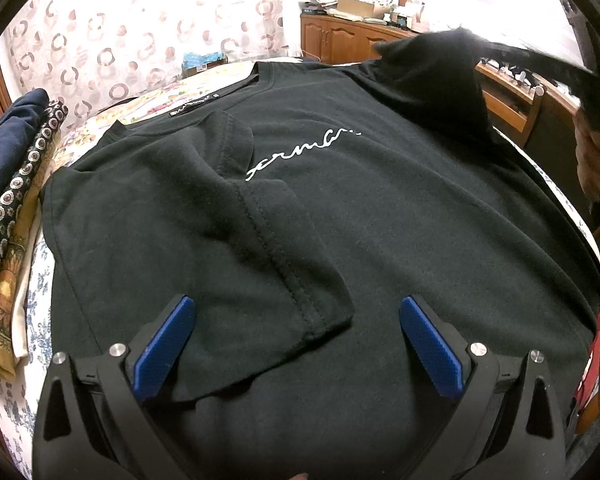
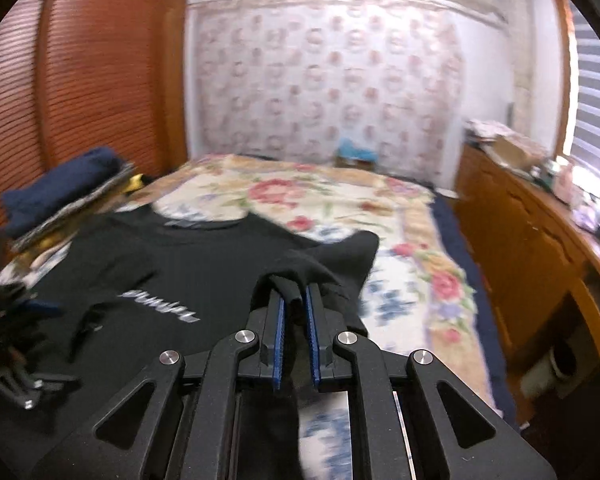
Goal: Fold small clothes
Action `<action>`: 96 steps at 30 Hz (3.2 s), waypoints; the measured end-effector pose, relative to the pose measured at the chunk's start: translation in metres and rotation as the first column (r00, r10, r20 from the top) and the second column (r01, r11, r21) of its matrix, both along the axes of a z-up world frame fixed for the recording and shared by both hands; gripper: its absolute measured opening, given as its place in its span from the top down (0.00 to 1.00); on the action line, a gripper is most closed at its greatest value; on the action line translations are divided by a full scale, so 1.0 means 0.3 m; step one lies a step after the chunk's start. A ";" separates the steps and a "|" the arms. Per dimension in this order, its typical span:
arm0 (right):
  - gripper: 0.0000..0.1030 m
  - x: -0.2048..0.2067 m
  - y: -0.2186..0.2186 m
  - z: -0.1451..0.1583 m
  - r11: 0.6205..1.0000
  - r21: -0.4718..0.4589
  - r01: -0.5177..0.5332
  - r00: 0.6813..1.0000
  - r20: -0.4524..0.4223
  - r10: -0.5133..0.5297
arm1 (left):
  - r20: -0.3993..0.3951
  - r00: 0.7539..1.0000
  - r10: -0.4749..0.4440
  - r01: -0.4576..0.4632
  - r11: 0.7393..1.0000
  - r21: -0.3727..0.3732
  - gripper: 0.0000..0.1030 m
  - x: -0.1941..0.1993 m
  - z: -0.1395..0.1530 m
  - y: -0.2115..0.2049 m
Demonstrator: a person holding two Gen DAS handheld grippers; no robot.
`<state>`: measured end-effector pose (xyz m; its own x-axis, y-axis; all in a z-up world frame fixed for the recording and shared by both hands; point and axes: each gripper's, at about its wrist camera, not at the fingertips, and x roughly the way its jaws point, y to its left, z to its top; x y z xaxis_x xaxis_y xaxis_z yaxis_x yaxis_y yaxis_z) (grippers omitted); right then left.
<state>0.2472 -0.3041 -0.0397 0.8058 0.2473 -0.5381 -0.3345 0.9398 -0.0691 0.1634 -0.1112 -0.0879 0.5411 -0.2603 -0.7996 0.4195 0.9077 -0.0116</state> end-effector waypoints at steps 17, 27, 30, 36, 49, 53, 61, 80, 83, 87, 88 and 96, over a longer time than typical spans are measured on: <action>0.63 0.003 -0.058 -0.111 0.999 -0.012 0.047 0.983 -0.178 -0.048 | 0.025 0.999 0.045 -0.044 0.999 -0.027 0.00 -0.008 0.025 0.034; 0.68 0.117 -0.077 -0.211 0.994 0.075 0.085 0.941 -0.334 -0.056 | 0.130 0.983 0.129 -0.109 0.982 -0.154 0.00 -0.099 0.184 0.188; 0.94 0.132 -0.057 -0.200 0.997 0.041 0.068 0.945 -0.324 -0.051 | 0.156 0.977 0.149 -0.123 0.978 -0.166 0.00 -0.125 0.211 0.227; 0.98 0.139 0.021 -0.054 0.999 0.020 0.049 0.980 -0.194 -0.044 | 0.166 0.971 0.174 -0.140 0.970 -0.199 0.00 -0.172 0.232 0.280; 0.88 0.148 0.144 0.015 0.999 0.000 -0.036 0.990 -0.138 0.036 | 0.156 0.969 0.193 -0.161 0.967 -0.197 0.00 -0.203 0.201 0.315; 0.72 0.131 0.093 -0.039 1.000 -0.028 0.001 0.986 -0.166 -0.006 | 0.155 0.971 0.181 -0.150 0.969 -0.195 0.00 -0.212 0.193 0.301; 0.60 0.045 -0.053 -0.132 0.999 -0.041 0.009 0.972 -0.233 -0.019 | 0.150 0.973 0.173 -0.141 0.970 -0.199 0.00 -0.213 0.187 0.282; 0.98 0.164 -0.061 -0.216 0.999 -0.051 0.009 0.949 -0.315 -0.025 | 0.140 0.975 0.170 -0.142 0.971 -0.190 0.00 -0.222 0.166 0.263; 0.98 0.156 -0.025 -0.163 0.999 -0.031 -0.030 0.963 -0.270 0.020 | 0.137 0.975 0.176 -0.149 0.970 -0.190 0.00 -0.220 0.165 0.278; 0.99 0.151 0.066 -0.054 0.997 -0.008 -0.082 0.980 -0.185 0.079 | 0.134 0.974 0.185 -0.159 0.970 -0.184 0.00 -0.218 0.165 0.294; 0.99 0.154 0.090 -0.033 0.995 -0.004 -0.101 0.981 -0.169 0.099 | 0.135 0.973 0.187 -0.161 0.970 -0.184 0.00 -0.219 0.166 0.299; 0.99 0.211 0.351 0.031 0.972 -0.038 -0.233 0.965 -0.131 0.226 | 0.133 0.969 0.208 -0.182 0.966 -0.185 0.00 -0.232 0.167 0.338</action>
<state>0.3104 -0.1988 -0.0304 0.6561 0.3866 -0.6481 -0.5501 0.8329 -0.0601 0.0938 -0.0098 -0.0377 0.7056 -0.2624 -0.6583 0.2431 0.9622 -0.1230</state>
